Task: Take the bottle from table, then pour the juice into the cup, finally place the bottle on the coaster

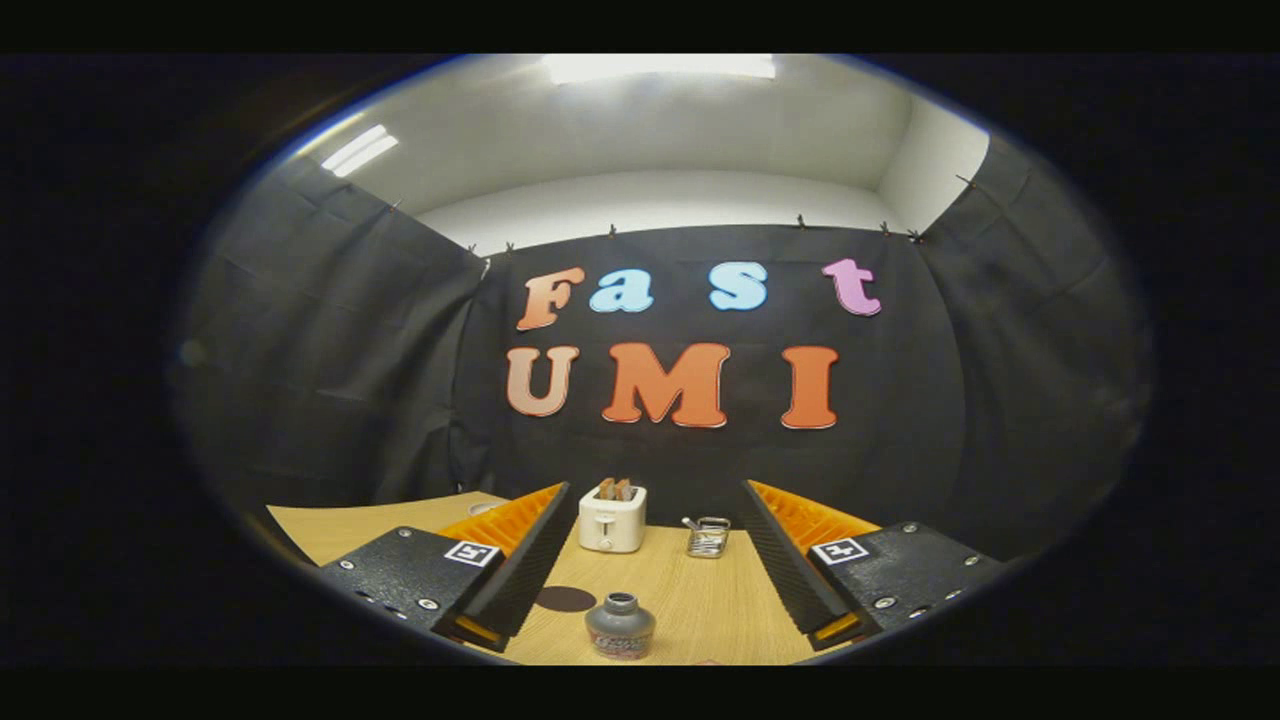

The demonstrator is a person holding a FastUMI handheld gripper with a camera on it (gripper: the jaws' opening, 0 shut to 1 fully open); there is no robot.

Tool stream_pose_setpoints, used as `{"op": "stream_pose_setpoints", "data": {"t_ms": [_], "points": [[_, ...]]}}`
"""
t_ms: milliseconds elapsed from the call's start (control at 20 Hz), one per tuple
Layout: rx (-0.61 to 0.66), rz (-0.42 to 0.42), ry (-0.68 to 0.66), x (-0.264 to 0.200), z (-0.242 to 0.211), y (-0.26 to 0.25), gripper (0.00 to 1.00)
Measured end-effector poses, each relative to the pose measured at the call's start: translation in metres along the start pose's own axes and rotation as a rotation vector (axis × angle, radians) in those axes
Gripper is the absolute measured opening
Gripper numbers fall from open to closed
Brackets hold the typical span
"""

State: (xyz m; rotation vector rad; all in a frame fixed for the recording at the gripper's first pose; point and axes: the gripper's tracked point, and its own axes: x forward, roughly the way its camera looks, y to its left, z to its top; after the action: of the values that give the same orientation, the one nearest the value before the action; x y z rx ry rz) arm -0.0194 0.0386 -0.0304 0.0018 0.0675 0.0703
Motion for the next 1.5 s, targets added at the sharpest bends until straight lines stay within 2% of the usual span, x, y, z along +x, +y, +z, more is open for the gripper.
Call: {"op": "stream_pose_setpoints", "data": {"t_ms": [450, 650, 900, 1250, 1500], "points": [[0.062, 0.057, 0.159, -0.002, -0.099, 0.027, 0.98], [0.116, 0.055, 0.239, -0.005, -0.135, 0.026, 0.98], [0.105, 0.023, 0.276, -0.004, -0.165, 0.016, 0.98], [0.063, 0.041, 0.323, -0.003, -0.198, 0.028, 0.98], [0.082, 0.049, 0.389, -0.003, -0.229, 0.038, 0.98]]}}
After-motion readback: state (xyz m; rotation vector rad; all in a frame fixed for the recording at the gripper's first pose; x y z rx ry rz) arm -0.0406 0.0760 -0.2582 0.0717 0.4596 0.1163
